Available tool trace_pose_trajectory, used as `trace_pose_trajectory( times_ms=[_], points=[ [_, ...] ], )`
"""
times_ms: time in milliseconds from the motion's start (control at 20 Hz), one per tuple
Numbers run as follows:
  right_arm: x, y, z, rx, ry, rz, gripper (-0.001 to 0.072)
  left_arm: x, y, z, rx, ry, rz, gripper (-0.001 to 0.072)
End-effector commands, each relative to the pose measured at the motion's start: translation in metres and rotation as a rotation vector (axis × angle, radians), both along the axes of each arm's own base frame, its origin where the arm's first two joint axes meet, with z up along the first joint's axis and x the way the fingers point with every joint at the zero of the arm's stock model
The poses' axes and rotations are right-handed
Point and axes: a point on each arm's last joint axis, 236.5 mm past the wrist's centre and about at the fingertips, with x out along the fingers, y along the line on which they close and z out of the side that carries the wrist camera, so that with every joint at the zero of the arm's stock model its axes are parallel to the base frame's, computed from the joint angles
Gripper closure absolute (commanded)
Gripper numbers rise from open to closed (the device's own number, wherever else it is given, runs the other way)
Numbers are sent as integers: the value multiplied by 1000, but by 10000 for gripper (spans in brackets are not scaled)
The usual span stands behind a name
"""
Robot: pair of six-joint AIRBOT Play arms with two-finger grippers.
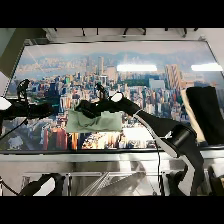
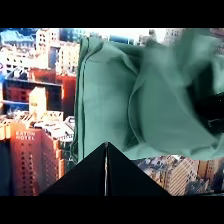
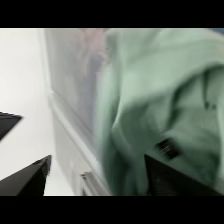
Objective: Fold the shirts.
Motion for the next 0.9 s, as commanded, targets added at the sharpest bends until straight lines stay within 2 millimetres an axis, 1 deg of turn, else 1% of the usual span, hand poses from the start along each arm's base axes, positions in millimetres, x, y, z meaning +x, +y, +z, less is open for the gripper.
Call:
trace_pose_trajectory(
  times_ms=[0,50,100,150,250,300,450,500,600,650,700,750,850],
  points=[
    [-5,-10,45,166,-12,86,87,-1,0,-1,-1,6,-3,691],
    [-11,-23,53,176,-15,139,165,-2,0,-1,-2,8,-4,691],
    [-17,-41,58,162,-8,197,174,-2,-1,-1,-2,9,-5,691],
    [-24,-59,59,123,9,246,174,-3,-1,-1,-2,11,-6,691],
    [-30,-101,48,-36,-1,307,188,-4,-1,-1,-4,17,-8,691],
    [-28,-122,43,-130,-29,315,209,-5,-2,-1,-6,20,-10,691],
    [-17,-176,35,-353,-120,261,208,-7,-3,-2,-12,28,-14,691],
    [-13,-195,28,-419,-137,229,207,-6,-7,-1,-20,26,-22,692],
    [-16,-230,10,-503,-106,177,202,-6,-22,2,-40,7,-75,691],
    [-19,-242,0,-508,-69,147,148,-6,-29,2,-41,3,-99,691],
    [-20,-252,-10,-501,-25,106,-7,-6,-35,-1,-38,10,-120,691],
    [-20,-260,-20,-488,10,67,-2,-7,-43,-7,-42,33,-143,691],
    [-14,-267,-36,-466,43,-4,-2,-16,-55,-27,-64,115,-198,690]
  ],
)
